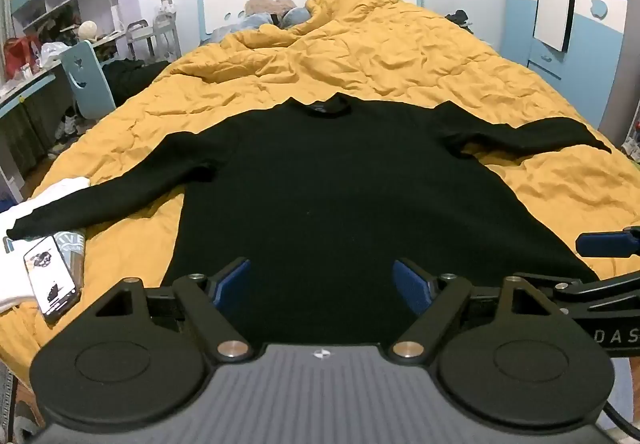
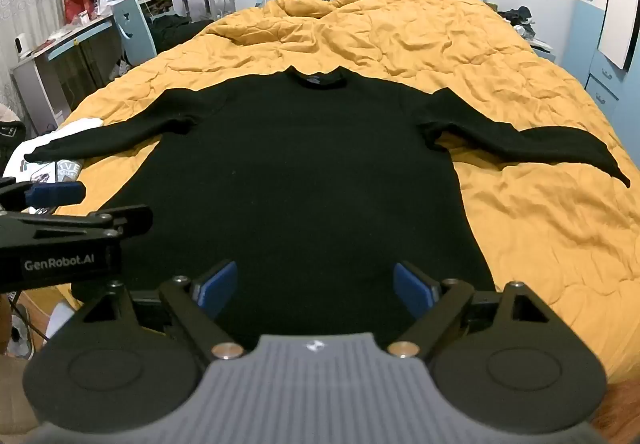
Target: Fold small clothes
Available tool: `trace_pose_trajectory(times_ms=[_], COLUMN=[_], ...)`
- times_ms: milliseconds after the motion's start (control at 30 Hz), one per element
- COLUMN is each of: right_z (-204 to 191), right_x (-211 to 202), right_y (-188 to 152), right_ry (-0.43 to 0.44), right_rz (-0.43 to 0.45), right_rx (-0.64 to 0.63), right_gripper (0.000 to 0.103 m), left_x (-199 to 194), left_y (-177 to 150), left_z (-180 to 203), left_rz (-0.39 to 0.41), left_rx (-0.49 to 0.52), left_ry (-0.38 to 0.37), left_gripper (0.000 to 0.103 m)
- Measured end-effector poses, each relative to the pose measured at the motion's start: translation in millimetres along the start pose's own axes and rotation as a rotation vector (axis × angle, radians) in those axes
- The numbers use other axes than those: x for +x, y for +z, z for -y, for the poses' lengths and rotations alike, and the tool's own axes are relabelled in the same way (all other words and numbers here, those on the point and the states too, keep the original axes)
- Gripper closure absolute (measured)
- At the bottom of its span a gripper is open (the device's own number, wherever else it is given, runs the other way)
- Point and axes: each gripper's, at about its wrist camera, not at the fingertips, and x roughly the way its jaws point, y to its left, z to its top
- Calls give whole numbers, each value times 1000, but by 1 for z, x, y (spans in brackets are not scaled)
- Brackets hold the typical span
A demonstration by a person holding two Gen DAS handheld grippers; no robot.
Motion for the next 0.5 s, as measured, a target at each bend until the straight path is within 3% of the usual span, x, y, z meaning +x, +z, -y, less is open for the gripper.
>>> trace_pose_trajectory(times_ms=[500], right_z=[0], right_x=[0], right_y=[1], right_ry=[9], right_rz=[-6], right_rx=[3], right_gripper=[22], left_x=[4], left_y=[-3], left_z=[1], left_rz=[-6], left_rx=[-15], left_ry=[2], left_gripper=[9])
